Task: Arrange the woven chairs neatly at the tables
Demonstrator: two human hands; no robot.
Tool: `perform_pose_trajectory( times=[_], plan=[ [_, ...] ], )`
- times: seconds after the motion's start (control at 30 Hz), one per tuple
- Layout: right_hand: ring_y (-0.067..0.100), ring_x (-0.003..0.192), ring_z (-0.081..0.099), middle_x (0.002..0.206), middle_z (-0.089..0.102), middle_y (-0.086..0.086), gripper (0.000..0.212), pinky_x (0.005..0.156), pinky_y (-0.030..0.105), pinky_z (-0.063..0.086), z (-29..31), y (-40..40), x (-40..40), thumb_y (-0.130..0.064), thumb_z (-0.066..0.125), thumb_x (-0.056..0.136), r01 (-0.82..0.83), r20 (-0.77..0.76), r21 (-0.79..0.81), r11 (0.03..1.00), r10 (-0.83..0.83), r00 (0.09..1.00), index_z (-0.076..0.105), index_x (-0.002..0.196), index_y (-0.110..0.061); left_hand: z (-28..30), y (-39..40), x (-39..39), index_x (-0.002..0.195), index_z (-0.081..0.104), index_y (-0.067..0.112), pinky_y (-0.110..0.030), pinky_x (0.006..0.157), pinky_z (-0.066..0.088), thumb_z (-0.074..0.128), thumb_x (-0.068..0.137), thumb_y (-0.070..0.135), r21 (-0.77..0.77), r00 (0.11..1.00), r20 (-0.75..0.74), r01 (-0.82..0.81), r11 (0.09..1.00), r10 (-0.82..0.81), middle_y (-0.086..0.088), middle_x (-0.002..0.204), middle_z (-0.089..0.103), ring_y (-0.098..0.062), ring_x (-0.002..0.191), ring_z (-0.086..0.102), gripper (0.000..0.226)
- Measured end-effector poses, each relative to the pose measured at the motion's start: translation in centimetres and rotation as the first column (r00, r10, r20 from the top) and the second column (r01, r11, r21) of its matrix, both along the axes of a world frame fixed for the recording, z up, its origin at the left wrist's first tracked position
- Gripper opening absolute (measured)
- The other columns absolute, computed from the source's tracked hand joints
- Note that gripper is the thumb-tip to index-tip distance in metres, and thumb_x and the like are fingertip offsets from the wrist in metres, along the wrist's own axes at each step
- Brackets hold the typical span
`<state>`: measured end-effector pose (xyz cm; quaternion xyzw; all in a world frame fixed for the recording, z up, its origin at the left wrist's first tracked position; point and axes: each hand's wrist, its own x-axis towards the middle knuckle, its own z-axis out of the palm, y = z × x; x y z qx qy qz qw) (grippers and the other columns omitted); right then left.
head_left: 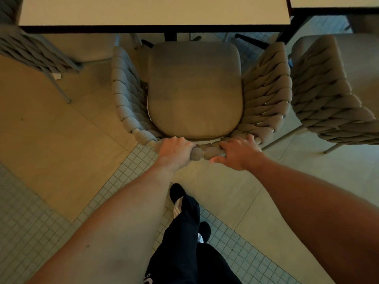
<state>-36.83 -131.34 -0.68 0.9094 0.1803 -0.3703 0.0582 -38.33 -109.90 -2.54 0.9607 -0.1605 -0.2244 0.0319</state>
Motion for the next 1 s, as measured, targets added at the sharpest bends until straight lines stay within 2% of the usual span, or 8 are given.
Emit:
perform_pose_trajectory(
  times=[0.3,0.6,0.7,0.83,1.0],
  plan=[
    [0.025,0.132,0.049,0.137,0.056,-0.001,0.080,0.109,0.060,0.029,0.3,-3.8,3.5,-0.089,0.025,0.085,-0.076,-0.004,-0.040,0.996,0.076,0.997,0.048,0.140,-0.035,-0.5,-3.8,2.2,0.111,0.066,0.032,-0.036,0.067,0.041,0.063,0.089,0.033,-0.041,1.000,0.000,-0.022,0.999,0.022,0.001,0.095,0.070,-0.027,0.092,0.068,0.022],
    [0.027,0.132,0.049,0.142,0.055,0.002,0.084,0.108,0.060,0.027,0.0,-4.2,3.5,-0.090,0.020,0.085,-0.102,0.009,-0.063,0.993,0.103,0.995,0.047,0.140,-0.032,-0.2,-4.1,2.5,0.120,0.064,0.038,-0.036,0.071,0.041,0.061,0.089,0.037,0.012,0.998,-0.039,-0.038,0.999,0.039,0.002,0.102,0.069,-0.027,0.096,0.066,0.031],
    [0.027,0.133,0.048,0.143,0.055,0.003,0.083,0.109,0.060,0.026,0.2,-4.3,3.3,-0.088,0.022,0.087,-0.091,0.013,-0.055,0.994,0.092,0.996,0.045,0.142,-0.031,-0.6,-4.5,2.2,0.117,0.064,0.040,-0.038,0.081,0.043,0.062,0.086,0.042,0.044,0.994,-0.059,-0.088,0.995,0.090,0.007,0.098,0.069,-0.022,0.096,0.066,0.031],
    [0.027,0.136,0.044,0.146,0.052,0.004,0.084,0.110,0.060,0.024,0.7,-4.2,3.5,-0.089,0.025,0.087,-0.069,-0.024,-0.043,0.997,0.068,0.997,0.043,0.146,-0.031,-0.7,-5.0,2.2,0.114,0.062,0.038,-0.042,0.090,0.034,0.069,0.077,0.054,0.095,0.979,-0.121,-0.150,0.984,0.162,0.010,0.100,0.068,-0.018,0.101,0.063,0.040],
    [0.028,0.141,0.040,0.152,0.048,0.005,0.090,0.112,0.062,0.021,1.4,-3.8,4.2,-0.090,0.034,0.085,0.012,-0.127,-0.014,1.000,-0.014,0.992,0.040,0.150,-0.028,1.0,-5.2,1.9,0.124,0.058,0.035,-0.041,0.102,0.028,0.068,0.077,0.066,0.032,0.962,-0.187,-0.196,0.980,0.198,0.008,0.115,0.066,-0.018,0.113,0.059,0.057]
  ],
)
